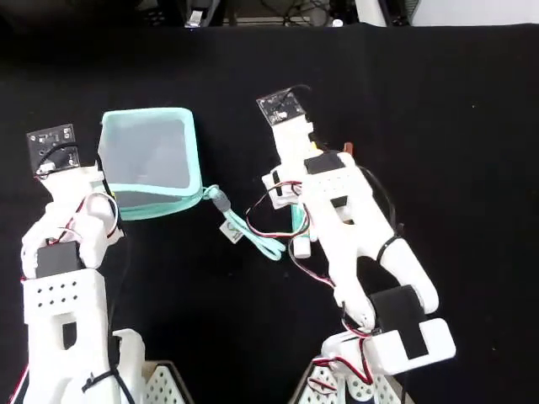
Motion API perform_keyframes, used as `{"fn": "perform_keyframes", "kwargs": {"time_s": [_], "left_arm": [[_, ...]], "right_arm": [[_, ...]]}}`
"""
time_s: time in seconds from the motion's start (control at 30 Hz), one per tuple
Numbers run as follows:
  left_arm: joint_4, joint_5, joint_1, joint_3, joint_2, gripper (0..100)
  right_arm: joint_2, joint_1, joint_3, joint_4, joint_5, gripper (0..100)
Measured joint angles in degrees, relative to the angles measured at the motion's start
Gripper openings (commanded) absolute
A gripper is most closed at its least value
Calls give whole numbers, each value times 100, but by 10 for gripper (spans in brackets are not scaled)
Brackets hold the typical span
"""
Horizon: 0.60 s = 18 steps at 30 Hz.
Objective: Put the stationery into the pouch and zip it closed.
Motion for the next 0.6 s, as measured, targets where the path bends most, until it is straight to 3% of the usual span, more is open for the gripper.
{"fn": "perform_keyframes", "kwargs": {"time_s": [0.4,0.6], "left_arm": [[-316,0,158,158,0,30],[-334,0,158,158,0,30]], "right_arm": [[615,123,-255,255,308,129],[677,360,-571,730,325,208]]}}
